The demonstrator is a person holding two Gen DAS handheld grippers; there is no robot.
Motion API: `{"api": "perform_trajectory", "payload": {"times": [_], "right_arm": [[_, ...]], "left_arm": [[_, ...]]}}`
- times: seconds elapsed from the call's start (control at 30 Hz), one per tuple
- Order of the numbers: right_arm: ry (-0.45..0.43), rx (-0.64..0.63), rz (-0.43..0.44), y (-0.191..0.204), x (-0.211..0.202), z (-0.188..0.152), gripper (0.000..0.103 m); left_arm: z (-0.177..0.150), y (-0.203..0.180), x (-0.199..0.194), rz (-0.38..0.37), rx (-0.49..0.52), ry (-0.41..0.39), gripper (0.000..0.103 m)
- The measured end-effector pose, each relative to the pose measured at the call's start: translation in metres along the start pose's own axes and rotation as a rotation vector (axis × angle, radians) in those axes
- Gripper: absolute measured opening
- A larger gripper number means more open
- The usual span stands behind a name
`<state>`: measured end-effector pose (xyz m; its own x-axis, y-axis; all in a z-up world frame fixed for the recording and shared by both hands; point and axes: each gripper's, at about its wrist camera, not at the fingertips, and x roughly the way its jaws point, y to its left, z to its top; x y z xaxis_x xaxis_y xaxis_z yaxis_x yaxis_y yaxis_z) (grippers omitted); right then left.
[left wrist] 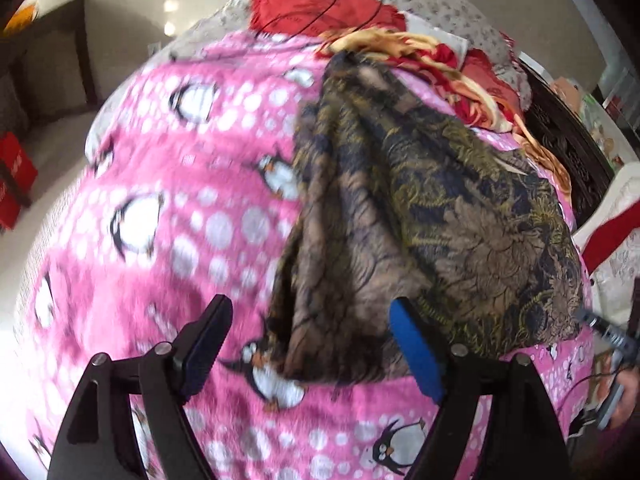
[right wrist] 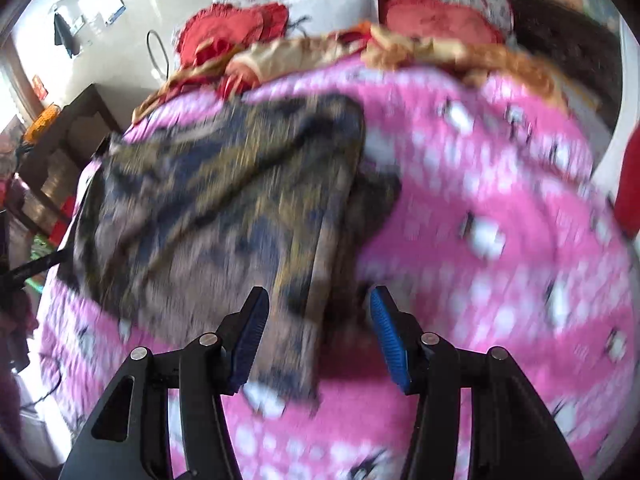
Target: Fold small clothes
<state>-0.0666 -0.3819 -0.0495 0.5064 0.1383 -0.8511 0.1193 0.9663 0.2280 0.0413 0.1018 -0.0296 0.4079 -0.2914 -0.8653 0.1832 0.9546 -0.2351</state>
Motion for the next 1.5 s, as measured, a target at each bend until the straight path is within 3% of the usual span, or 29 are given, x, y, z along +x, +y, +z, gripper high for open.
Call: {"api": "perform_trajectory", "payload": {"times": [0.07,0.1,0.23,0.43,0.47,0.5,0.53,0.6,0.67,0.8,0.93,1.07,1.1,1.13,1.17,1.27,1.37,1.43,1.5], "right_arm": [[0.021,-0.014,0.013,0.002,0.008,-0.009,0.000],[0.009,-0.004,0.015,0.002,0.006,-0.012,0.000],[-0.028,0.001,0.029,-0.009,-0.022,-0.017,0.000],[0.050,0.031,-0.002,-0.024,-0.006,-0.024,0.000],[0.028,0.017,-0.036,-0.020,-0.011,-0.022,0.004],[-0.001,0.002,-0.081,-0.015,-0.018,-0.018,0.017],[-0.041,-0.010,-0.134,-0.010,-0.026,-0.012,0.023],[-0.114,-0.072,-0.140,0.011,-0.040,0.006,0.027],[-0.154,-0.191,-0.064,0.052,-0.041,0.031,0.028],[-0.196,-0.387,0.117,0.143,-0.003,0.077,0.032],[-0.173,-0.535,0.201,0.217,0.047,0.109,0.040],[-0.098,-0.639,0.164,0.269,0.105,0.131,0.041],[-0.079,-0.659,0.144,0.275,0.116,0.134,0.036],[-0.072,-0.664,0.121,0.276,0.121,0.137,0.026],[-0.084,-0.639,0.105,0.275,0.124,0.145,0.000],[-0.115,-0.485,0.106,0.260,0.129,0.173,0.000],[-0.070,-0.397,0.091,0.250,0.154,0.190,0.000],[-0.049,-0.369,0.079,0.247,0.165,0.194,0.006],[-0.066,-0.339,0.085,0.242,0.152,0.188,0.022]], "left_arm": [[-0.004,0.005,0.001,-0.013,-0.034,0.014,0.084],[-0.006,0.007,-0.003,-0.020,-0.048,0.010,0.084],[-0.014,0.006,-0.018,-0.050,-0.036,-0.030,0.084],[-0.013,0.003,-0.003,-0.024,-0.020,0.002,0.084],[-0.013,0.003,-0.001,-0.023,-0.019,0.004,0.084],[-0.013,0.003,0.000,-0.016,-0.015,0.007,0.084],[-0.014,0.002,0.002,-0.012,-0.007,0.011,0.084],[-0.015,0.002,0.006,-0.004,0.005,0.012,0.084],[-0.016,0.002,0.011,0.007,0.010,0.011,0.084],[-0.018,0.001,0.013,0.013,0.020,-0.001,0.085],[-0.017,0.004,0.012,-0.003,-0.005,0.003,0.085],[-0.015,0.007,0.013,-0.015,-0.018,0.010,0.085],[-0.015,0.007,0.013,-0.017,-0.018,0.012,0.086],[-0.015,0.008,0.012,-0.020,-0.018,0.013,0.086],[-0.015,0.008,0.012,-0.027,-0.020,0.011,0.086],[-0.016,0.012,0.013,-0.040,-0.026,0.006,0.088],[-0.016,0.011,0.014,-0.027,-0.012,0.005,0.089],[-0.016,0.010,0.014,-0.022,-0.005,0.003,0.089],[-0.017,0.009,0.014,-0.021,0.001,-0.001,0.089]]}}
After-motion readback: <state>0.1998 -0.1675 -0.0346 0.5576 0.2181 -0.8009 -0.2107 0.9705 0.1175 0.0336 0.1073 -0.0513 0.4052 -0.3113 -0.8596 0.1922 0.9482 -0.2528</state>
